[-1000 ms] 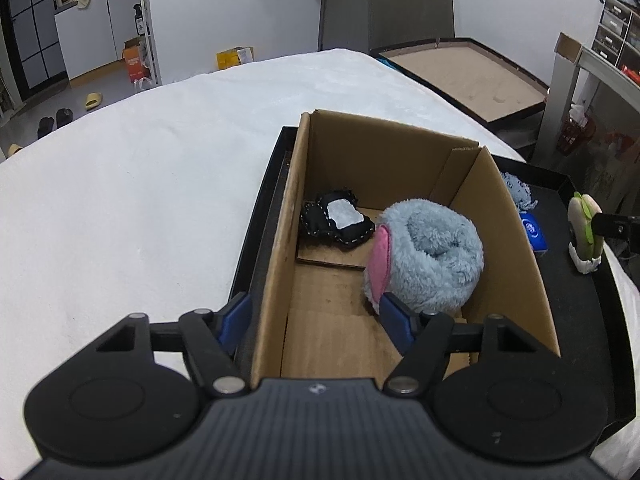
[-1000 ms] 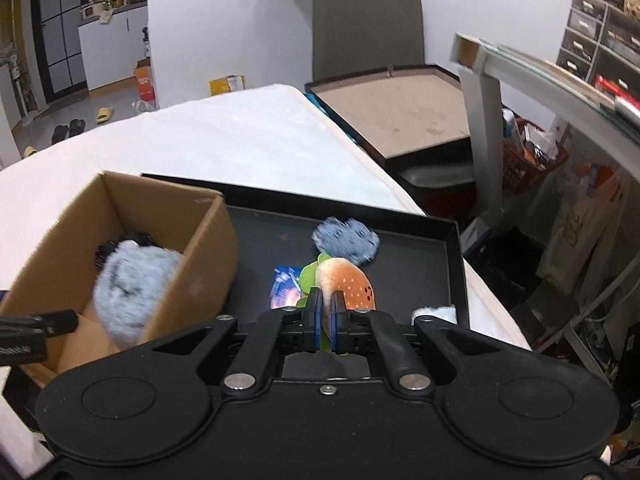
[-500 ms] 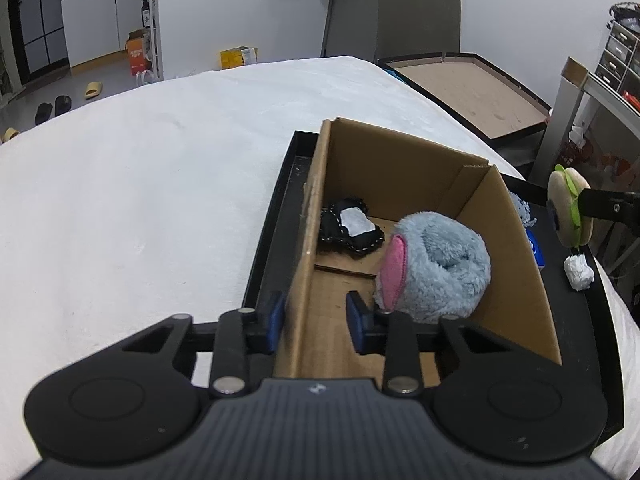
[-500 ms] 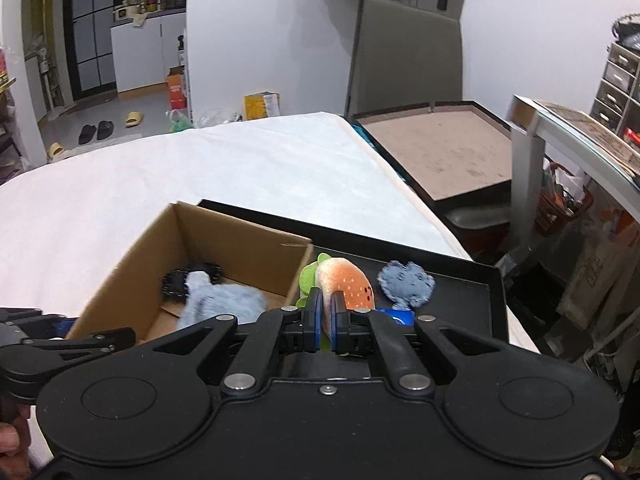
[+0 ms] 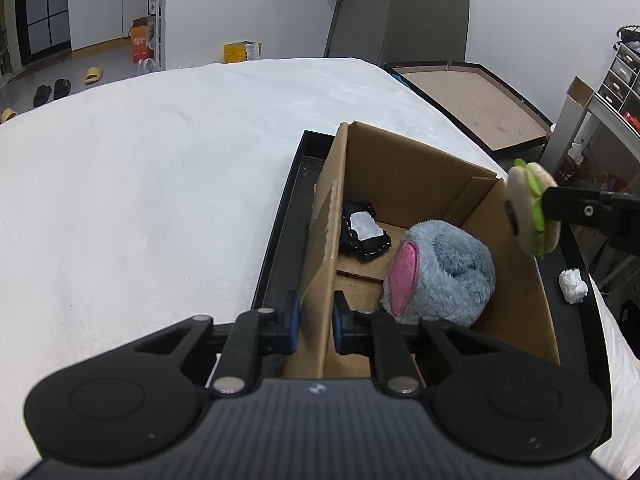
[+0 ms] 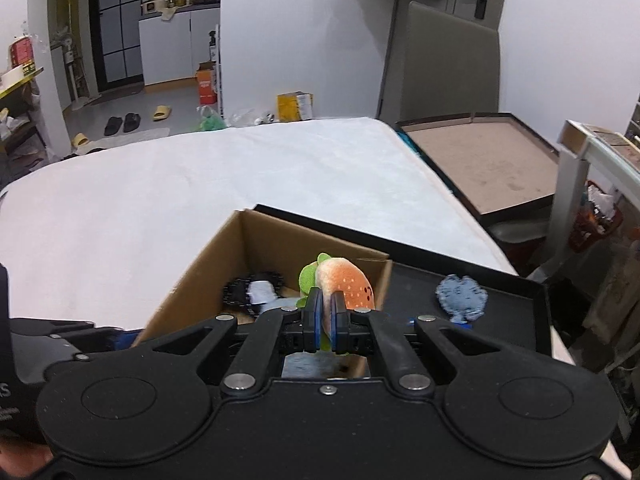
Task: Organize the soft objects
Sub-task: 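Lift the burger plush with the right gripper and drop it into the box, then reach the right gripper to the white crumpled bag and grasp it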
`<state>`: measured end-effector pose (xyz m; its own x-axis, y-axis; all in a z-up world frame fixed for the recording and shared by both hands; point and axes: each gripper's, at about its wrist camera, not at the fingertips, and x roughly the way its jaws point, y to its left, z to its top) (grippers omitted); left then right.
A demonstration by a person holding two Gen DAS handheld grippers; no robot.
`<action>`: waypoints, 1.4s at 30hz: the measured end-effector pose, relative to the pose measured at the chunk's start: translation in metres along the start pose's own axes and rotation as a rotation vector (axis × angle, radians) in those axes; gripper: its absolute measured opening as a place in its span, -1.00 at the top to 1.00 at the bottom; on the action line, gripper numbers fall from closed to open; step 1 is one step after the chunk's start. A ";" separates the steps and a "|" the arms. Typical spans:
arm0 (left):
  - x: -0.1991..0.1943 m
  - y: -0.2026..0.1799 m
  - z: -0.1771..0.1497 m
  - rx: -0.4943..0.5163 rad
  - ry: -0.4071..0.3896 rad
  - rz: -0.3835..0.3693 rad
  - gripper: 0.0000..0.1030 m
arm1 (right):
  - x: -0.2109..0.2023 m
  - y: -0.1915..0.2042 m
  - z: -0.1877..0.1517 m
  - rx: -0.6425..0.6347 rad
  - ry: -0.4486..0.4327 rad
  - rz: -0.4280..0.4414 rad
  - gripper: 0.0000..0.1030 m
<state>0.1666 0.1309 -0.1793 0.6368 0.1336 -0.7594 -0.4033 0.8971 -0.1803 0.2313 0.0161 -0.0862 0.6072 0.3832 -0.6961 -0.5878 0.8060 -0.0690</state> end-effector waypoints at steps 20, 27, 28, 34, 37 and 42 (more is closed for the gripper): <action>0.003 0.012 0.004 -0.040 0.020 -0.039 0.71 | 0.006 0.023 0.016 0.032 -0.025 0.045 -0.52; 0.002 0.009 0.003 -0.026 0.017 -0.038 0.71 | -0.001 0.008 0.005 0.033 -0.004 -0.045 -1.00; 0.002 0.009 0.003 -0.024 0.016 -0.036 0.71 | -0.002 0.006 0.003 0.028 -0.002 -0.069 -1.00; 0.000 0.006 0.002 -0.015 0.010 -0.028 0.70 | -0.003 -0.012 -0.009 0.059 0.026 -0.135 -1.00; 0.000 0.005 0.002 -0.011 0.009 -0.021 0.65 | -0.005 -0.023 -0.015 0.085 0.031 -0.156 -1.00; -0.002 0.001 0.003 0.007 0.005 0.016 0.46 | -0.008 -0.042 -0.025 0.113 0.038 -0.162 -1.00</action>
<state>0.1670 0.1325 -0.1758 0.6270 0.1457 -0.7653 -0.4089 0.8977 -0.1641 0.2376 -0.0318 -0.0960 0.6668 0.2291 -0.7091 -0.4190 0.9022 -0.1026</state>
